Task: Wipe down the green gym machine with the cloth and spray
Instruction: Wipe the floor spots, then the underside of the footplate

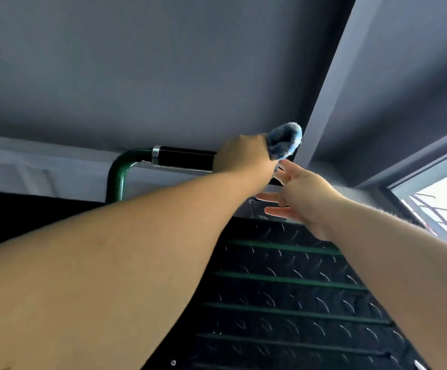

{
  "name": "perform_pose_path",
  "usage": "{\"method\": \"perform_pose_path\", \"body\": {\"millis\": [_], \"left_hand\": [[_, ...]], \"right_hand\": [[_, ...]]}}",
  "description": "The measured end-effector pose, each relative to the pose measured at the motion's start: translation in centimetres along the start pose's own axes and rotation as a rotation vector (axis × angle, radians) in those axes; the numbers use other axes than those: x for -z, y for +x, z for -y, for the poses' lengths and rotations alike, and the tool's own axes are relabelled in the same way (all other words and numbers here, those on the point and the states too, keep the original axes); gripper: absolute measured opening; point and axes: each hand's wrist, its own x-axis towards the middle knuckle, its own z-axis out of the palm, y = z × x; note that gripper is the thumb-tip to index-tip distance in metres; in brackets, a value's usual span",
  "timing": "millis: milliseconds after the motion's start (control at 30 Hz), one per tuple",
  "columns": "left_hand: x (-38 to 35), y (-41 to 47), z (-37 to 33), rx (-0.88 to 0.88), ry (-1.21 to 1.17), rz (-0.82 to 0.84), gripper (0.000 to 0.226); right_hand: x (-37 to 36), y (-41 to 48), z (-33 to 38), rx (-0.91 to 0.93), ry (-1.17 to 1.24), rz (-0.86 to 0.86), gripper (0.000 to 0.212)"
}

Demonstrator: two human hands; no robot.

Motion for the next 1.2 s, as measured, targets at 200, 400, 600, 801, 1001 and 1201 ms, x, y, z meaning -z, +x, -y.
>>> {"method": "perform_pose_path", "body": {"millis": [200,400,600,801,1001,1201], "left_hand": [[3.3,-0.5,5.9,-0.134,0.12,-0.031,0.018],[6.4,-1.3,11.5,0.069,0.159,-0.097,0.023],[2.0,-1.1,5.7,-0.001,0.159,-0.155,0.02],[-0.4,-0.6,1.1,-0.042,0.145,-0.167,0.021],[-2.1,-1.4,-2.3,-0.176,-0.106,-0.122,0.031],[-1.2,-2.1,0.3,-0.321,-0.216,0.136,0.063]], "right_hand": [[-1.6,-0.5,-0.4,0.012,0.046,-0.164,0.087],[-5.0,-0.5,-0.6,0.046,0.047,-0.376,0.089],[-4.3,-1.0,-0.6,0.05,0.028,-0.307,0.085],[-0.1,-1.3,-2.1,0.014,-0.038,-0.225,0.074],[0.6,-1.7,0.0,-0.018,0.249,-0.226,0.035],[-0.4,-1.8,1.1,-0.062,0.517,-0.101,0.03]]}}
